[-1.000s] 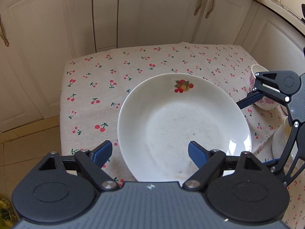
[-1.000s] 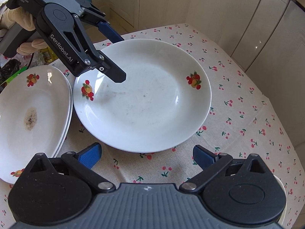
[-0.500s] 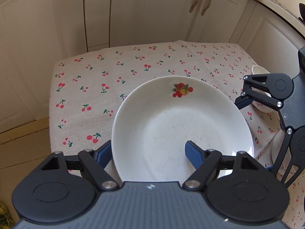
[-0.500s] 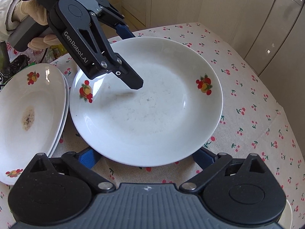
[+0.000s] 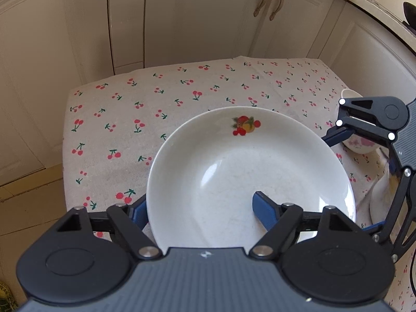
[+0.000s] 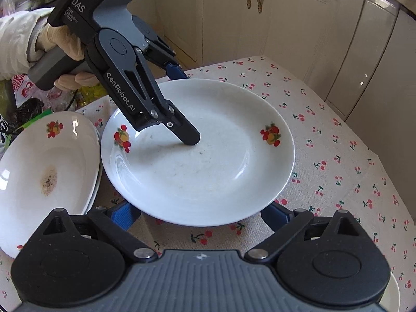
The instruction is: Organize plates and bowls
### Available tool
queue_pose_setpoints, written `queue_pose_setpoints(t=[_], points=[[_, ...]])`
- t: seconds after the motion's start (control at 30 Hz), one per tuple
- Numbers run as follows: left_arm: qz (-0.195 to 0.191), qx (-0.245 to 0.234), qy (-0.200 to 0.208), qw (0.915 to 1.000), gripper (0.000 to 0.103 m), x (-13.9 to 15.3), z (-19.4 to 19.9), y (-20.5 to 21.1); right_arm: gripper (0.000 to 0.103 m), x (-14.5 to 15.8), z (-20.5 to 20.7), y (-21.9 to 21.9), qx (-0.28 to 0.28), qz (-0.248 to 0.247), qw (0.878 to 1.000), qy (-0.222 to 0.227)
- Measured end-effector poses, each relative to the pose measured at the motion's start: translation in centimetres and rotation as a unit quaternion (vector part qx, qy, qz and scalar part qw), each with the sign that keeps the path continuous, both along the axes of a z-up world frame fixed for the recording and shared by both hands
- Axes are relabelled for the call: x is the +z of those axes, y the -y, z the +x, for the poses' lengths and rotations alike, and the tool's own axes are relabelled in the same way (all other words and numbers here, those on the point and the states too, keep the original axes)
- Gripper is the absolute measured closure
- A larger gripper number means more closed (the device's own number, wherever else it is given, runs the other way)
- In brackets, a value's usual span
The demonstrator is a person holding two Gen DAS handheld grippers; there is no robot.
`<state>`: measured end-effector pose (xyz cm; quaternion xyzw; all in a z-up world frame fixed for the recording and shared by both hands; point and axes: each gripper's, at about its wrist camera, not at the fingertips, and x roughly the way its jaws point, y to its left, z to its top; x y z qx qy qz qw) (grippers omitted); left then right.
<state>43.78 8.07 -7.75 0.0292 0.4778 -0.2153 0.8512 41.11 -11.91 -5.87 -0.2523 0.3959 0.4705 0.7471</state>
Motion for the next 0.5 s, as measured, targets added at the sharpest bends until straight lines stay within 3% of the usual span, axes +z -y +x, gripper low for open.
queue_pose_setpoints(t=[0.2, 0.5], points=[[0.008, -0.011, 0.003, 0.9999, 0.019, -0.1, 0.09, 0.32, 0.003, -0.67, 0.0, -0.42, 0.002, -0.011, 1.0, 0.001], [-0.01, -0.008, 0.002, 0.9999, 0.019, 0.03, 0.18, -0.14, 0.003, -0.49, -0.62, -0.41, 0.002, -0.004, 1.0, 0.023]])
